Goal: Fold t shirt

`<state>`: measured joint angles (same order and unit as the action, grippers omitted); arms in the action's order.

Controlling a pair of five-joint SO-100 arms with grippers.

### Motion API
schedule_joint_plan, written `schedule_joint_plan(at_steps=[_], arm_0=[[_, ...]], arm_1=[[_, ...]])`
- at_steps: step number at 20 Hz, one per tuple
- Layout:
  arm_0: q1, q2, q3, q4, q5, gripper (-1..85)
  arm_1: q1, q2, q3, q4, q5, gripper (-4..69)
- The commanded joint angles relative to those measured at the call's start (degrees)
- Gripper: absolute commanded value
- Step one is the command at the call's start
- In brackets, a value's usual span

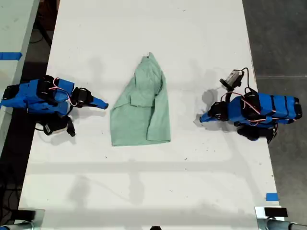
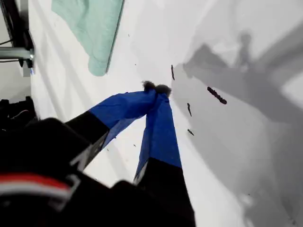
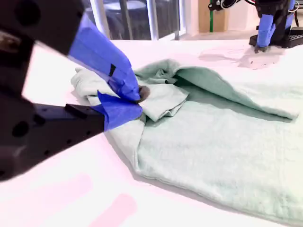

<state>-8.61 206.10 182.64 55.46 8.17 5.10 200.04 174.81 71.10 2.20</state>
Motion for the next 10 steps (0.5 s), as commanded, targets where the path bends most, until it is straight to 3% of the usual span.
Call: schedule_joint_plan(at_steps=[1,10], arm_0=[[0.1,0.4,0.0,-0.1,-1.3,-0.1],[-0.1,0.4,0.1,-0.4,-1.3,-0.1]], arm_1=[[-0.7,0.8,2.4,-0.7,-1.8,-2.8],[-1.8,0.8,2.1,-1.1,-3.7,-2.8]])
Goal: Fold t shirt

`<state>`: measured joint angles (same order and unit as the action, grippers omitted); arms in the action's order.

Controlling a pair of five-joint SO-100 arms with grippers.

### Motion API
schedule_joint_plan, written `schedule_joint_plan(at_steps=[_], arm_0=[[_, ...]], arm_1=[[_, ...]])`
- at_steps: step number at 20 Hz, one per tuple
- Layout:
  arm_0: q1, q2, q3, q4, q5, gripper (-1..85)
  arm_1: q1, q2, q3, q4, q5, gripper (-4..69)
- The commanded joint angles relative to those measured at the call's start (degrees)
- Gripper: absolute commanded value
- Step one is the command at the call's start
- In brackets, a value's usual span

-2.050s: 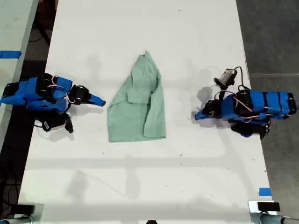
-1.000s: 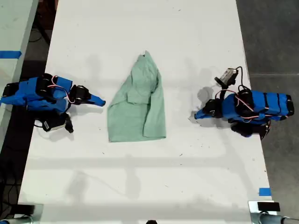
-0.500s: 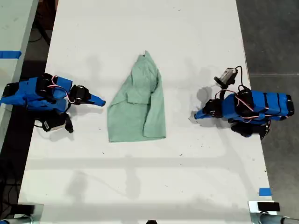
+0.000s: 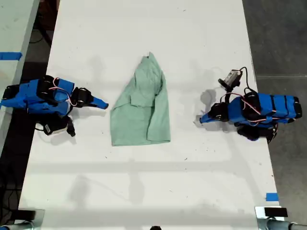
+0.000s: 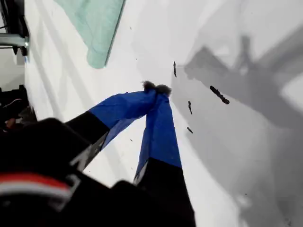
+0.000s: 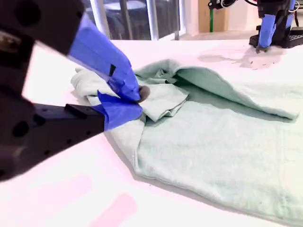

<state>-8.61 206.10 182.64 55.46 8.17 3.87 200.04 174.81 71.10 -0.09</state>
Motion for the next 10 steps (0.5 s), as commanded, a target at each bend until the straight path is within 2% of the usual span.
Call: schedule_joint_plan(at_steps=[1,10], arm_0=[[-0.1,0.4,0.1,-0.4,-1.3,-0.1],[-0.4,0.4,0.1,-0.4,-1.2,-0.1]], arm_1=[[-0.6,0.8,1.9,-1.1,-1.5,-2.8],[0.0,0.8,2.1,0.1,-1.5,-2.8]])
